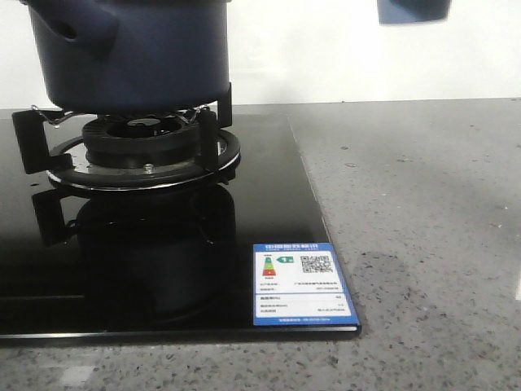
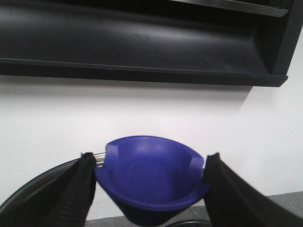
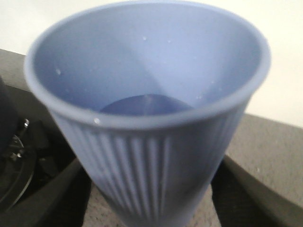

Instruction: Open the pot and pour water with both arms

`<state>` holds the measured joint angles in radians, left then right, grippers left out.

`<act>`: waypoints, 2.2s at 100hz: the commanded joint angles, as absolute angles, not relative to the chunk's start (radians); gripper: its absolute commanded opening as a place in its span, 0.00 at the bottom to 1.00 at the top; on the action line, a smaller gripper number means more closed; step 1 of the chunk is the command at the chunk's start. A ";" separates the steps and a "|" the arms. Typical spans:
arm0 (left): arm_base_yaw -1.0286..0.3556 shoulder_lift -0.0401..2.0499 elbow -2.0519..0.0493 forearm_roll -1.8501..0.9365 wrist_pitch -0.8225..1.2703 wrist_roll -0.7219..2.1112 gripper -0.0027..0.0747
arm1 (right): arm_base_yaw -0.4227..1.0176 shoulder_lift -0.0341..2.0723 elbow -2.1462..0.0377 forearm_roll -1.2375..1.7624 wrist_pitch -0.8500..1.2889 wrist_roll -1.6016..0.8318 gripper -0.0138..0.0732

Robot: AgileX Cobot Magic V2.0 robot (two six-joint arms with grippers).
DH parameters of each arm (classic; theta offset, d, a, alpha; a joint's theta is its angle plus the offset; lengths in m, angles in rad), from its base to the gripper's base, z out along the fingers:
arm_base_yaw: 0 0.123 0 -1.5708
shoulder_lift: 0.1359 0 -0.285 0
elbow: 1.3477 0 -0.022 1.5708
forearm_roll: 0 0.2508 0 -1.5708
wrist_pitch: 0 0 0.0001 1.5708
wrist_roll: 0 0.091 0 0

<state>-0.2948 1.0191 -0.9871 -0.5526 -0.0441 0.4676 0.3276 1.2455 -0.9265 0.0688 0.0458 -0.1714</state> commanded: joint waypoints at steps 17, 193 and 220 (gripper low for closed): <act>-0.291 0.996 -1.027 -0.552 -0.144 0.469 0.52 | 0.382 1.318 -1.188 -0.051 0.209 -0.180 0.47; -0.291 0.996 -1.027 -0.552 -0.138 0.469 0.52 | 0.673 1.577 -1.517 -1.382 0.269 -0.180 0.47; -0.291 0.996 -1.027 -0.552 -0.138 0.469 0.52 | 0.673 1.577 -1.517 -1.490 0.269 -0.180 0.47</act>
